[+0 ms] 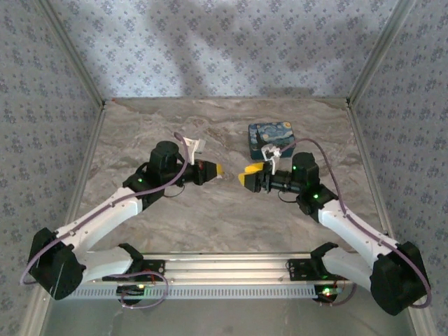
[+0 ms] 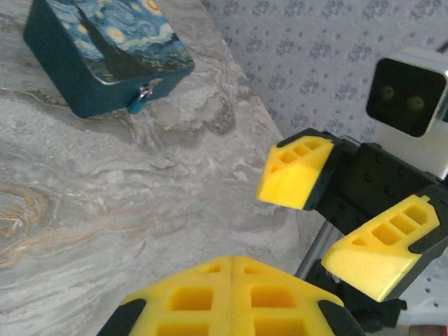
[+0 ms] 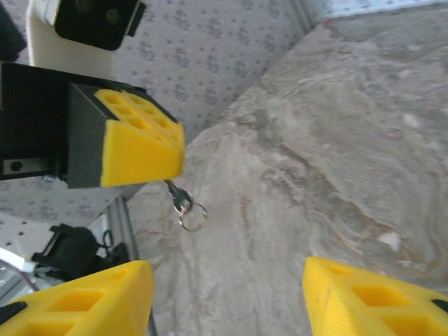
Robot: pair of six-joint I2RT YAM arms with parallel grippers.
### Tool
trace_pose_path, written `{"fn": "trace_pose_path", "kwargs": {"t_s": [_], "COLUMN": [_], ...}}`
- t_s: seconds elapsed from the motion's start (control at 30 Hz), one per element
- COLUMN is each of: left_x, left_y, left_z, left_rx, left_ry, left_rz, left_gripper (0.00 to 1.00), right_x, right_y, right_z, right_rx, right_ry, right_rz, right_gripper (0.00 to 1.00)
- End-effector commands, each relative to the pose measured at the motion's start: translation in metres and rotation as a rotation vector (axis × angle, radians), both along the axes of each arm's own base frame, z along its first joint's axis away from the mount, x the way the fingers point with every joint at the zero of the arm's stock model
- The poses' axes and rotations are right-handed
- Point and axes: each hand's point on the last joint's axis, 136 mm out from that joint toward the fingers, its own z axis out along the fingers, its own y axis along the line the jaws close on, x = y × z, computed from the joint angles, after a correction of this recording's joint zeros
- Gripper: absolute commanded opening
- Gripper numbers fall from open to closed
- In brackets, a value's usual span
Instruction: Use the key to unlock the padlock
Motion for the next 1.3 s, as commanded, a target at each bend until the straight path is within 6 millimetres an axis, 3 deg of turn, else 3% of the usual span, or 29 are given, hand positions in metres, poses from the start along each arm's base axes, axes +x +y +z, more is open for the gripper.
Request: {"fn": "trace_pose_path", "kwargs": {"t_s": [0.0,0.37,1.27], "left_x": [-0.01,-0.012,-0.01], "left_y": [-0.001,-0.002,-0.002], "left_z": [0.025,0.027,0.024], "left_rx": [-0.028,-0.038,-0.031], "left_ry": [-0.069,-0.071,-0.065], "left_rz": [-0.066,-0.08,-0.072], "left_gripper": [0.0,0.0,0.0], "right_x": [-0.007,-0.012,-0.012], "right_y": [0.019,0.052,0.058], "right_z": [0.022,0.015,0.004], "right_rx": [0.06,0.064,0.031], "right_ry": [-0.024,0.014,0.046], "right_rz": [0.092,0.191,0.197], "right_gripper": [0.6,0.49,0.15]}}
